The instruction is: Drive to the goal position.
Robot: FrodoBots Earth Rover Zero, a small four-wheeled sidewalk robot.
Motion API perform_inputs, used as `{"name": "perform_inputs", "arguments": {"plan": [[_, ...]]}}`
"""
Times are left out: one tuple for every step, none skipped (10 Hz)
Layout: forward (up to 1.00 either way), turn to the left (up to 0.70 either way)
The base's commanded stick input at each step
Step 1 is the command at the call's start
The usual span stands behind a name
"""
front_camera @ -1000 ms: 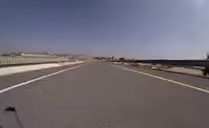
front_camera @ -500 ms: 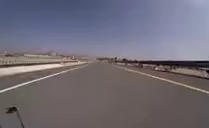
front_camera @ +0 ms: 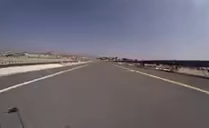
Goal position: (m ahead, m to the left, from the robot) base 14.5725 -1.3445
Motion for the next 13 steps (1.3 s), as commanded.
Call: {"name": "perform_inputs", "arguments": {"plan": [[1.0, 0.0], [1.0, 0.0], [1.0, 0.0], [1.0, 0.0], [1.0, 0.0], [1.0, 0.0], [1.0, 0.0], [1.0, 0.0], [1.0, 0.0], [1.0, 0.0], [1.0, 0.0], [1.0, 0.0], [1.0, 0.0]]}}
